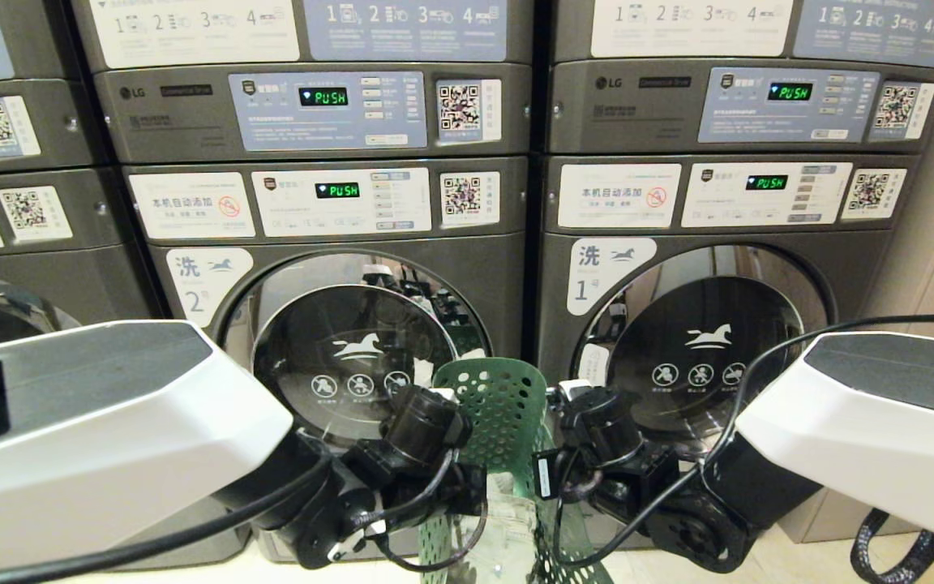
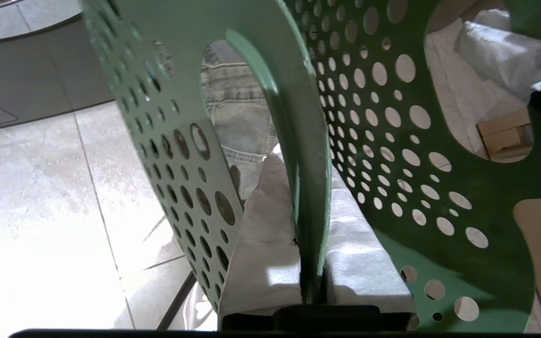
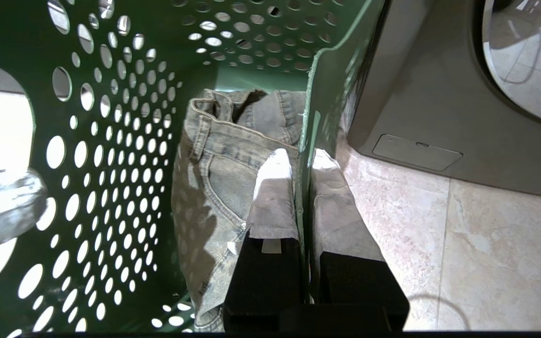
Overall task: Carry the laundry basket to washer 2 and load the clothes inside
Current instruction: Pick up the clothes basket and put it beside the washing machine
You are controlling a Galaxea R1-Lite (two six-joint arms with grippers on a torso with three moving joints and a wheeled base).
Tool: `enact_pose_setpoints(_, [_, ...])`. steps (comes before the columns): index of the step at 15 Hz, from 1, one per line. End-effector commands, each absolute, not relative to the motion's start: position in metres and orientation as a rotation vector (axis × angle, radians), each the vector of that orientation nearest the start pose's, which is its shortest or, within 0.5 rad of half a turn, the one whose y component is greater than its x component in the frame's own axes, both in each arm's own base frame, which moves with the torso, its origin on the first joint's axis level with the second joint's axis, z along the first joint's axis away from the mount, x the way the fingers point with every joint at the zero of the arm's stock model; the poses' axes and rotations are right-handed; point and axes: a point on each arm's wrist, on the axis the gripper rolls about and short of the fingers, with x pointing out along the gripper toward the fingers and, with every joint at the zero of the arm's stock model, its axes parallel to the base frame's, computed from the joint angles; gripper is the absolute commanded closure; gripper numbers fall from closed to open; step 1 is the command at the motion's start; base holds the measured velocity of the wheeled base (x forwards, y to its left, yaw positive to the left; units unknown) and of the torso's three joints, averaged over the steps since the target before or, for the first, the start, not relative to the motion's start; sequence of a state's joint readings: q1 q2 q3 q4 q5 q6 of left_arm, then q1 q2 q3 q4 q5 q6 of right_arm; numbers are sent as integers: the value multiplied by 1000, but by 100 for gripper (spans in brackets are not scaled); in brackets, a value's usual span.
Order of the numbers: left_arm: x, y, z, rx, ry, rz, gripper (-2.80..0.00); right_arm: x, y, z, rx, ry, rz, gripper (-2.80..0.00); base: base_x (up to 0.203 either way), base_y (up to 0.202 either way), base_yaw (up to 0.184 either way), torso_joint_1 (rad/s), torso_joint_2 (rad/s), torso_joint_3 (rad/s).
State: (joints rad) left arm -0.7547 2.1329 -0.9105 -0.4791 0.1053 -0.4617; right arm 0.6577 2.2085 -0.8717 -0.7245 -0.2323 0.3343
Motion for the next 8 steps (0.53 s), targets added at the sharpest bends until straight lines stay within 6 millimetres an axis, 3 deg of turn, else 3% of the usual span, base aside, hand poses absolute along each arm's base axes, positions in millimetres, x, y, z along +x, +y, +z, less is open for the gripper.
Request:
enact_pose_setpoints(1, [273,-254,42,-115,807,-444,0,302,225,28,51,614,297,0,0,0,0,0,0,0])
enact_pose_setpoints(8, [273,-269,33,-96,814,-471,0,308,212,27,37,613,249,0,0,0,0,0,0,0])
